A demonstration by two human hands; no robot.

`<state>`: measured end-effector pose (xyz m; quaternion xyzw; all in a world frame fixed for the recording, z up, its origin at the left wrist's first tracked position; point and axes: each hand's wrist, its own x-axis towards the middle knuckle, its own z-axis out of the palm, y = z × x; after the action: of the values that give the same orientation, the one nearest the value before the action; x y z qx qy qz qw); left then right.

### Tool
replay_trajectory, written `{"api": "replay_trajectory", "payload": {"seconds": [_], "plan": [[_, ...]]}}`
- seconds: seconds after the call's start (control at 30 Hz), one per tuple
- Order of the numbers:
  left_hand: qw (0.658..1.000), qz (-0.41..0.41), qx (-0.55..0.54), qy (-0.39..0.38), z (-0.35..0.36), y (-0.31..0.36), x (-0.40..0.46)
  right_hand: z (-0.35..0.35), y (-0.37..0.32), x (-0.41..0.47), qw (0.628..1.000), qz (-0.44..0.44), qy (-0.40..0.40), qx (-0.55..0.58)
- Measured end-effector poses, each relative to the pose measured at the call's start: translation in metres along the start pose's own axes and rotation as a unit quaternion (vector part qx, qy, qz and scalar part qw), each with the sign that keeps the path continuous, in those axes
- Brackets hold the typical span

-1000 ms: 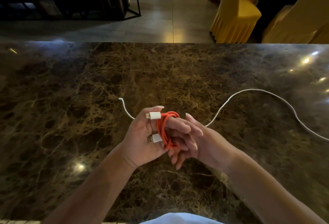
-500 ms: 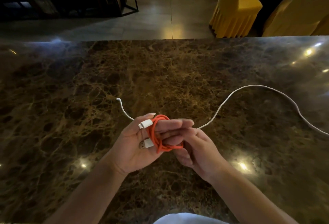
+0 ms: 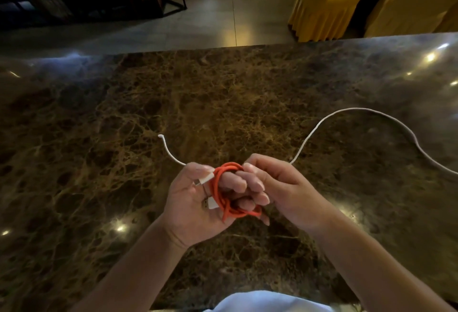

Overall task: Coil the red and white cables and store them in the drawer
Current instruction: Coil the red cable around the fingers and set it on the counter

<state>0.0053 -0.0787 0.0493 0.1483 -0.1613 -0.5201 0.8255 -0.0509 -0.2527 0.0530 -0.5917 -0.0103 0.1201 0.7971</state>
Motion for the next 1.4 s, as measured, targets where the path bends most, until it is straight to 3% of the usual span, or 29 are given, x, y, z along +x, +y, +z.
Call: {"api": "replay_trajectory", "payload": {"seconds": [0.3,0.43,0.67,0.87,0.93,1.07,1.4], "plan": [[0.971,-0.131,0.193,-0.047,-0.005,0.040,-0.003,0.011,0.010,-0.002,0.998,-0.037,-0.037,0.033],[0.967,-0.137,0.207,-0.051,-0.011,0.045,-0.001,0.008,0.010,0.001,0.998,-0.058,-0.001,-0.012],[0.969,-0.083,0.201,0.115,-0.005,0.029,0.001,-0.008,0.006,0.008,0.986,-0.068,0.036,-0.147],[0.934,-0.014,0.244,0.260,0.011,0.021,-0.002,-0.008,-0.003,0.020,0.977,-0.101,0.055,-0.179],[0.904,-0.008,0.283,0.319,0.012,0.017,-0.011,-0.010,0.003,0.027,0.974,-0.098,0.048,-0.198],[0.784,0.023,0.421,0.456,0.017,0.009,-0.031,-0.007,0.012,0.043,0.967,-0.085,0.018,-0.239],[0.530,0.071,0.629,0.565,0.036,-0.011,-0.079,0.023,0.021,0.064,0.946,-0.085,-0.092,-0.299]]}}
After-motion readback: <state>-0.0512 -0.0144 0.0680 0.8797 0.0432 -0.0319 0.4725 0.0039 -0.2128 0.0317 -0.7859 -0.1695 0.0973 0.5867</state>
